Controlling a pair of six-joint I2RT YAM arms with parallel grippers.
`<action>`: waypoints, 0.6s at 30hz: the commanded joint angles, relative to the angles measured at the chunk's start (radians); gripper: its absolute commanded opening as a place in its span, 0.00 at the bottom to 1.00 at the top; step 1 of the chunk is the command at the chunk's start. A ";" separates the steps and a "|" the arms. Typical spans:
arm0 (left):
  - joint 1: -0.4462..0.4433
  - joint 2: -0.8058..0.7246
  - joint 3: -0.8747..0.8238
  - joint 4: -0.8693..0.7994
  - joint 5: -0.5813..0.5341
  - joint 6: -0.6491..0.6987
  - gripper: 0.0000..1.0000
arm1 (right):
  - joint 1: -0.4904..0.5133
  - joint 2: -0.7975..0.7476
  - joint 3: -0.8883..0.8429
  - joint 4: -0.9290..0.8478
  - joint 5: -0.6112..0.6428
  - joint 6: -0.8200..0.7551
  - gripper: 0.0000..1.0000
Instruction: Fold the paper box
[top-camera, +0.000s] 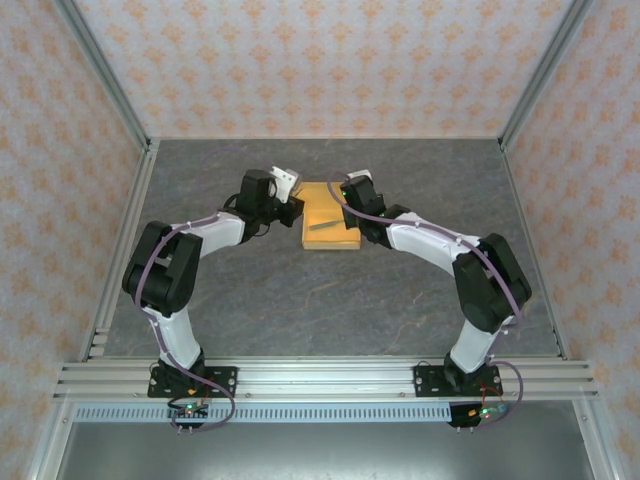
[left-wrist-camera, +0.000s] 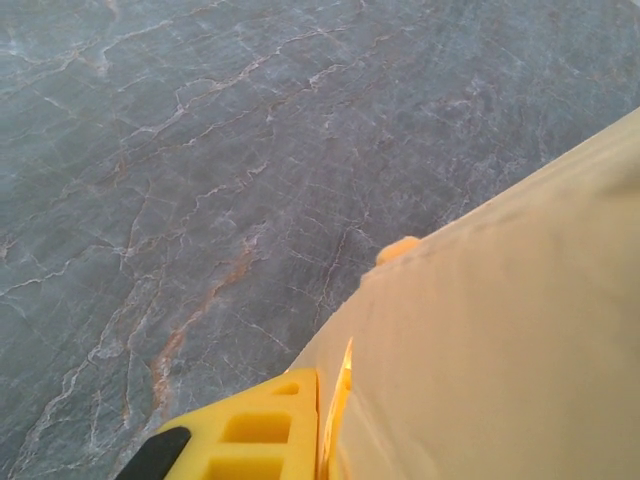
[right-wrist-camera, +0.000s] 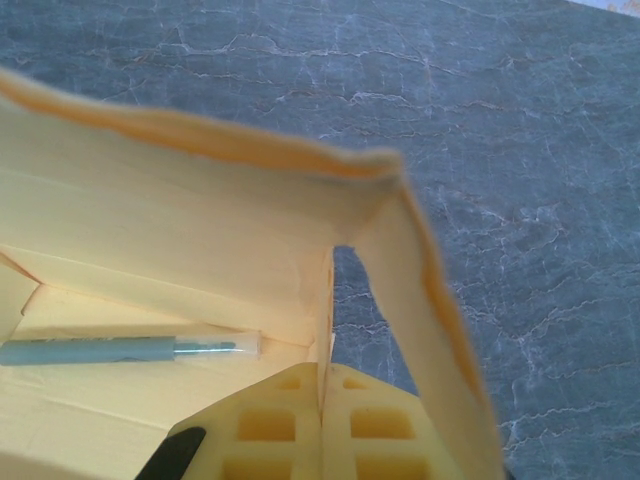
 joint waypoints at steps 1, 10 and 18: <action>-0.037 -0.036 0.009 0.022 -0.108 -0.082 0.07 | -0.002 0.018 0.034 -0.023 0.023 0.077 0.00; -0.124 -0.024 0.019 0.041 -0.343 -0.255 0.05 | 0.036 0.070 0.093 -0.064 0.152 0.246 0.00; -0.169 -0.020 0.039 -0.018 -0.566 -0.420 0.05 | 0.049 0.089 0.104 -0.068 0.167 0.316 0.00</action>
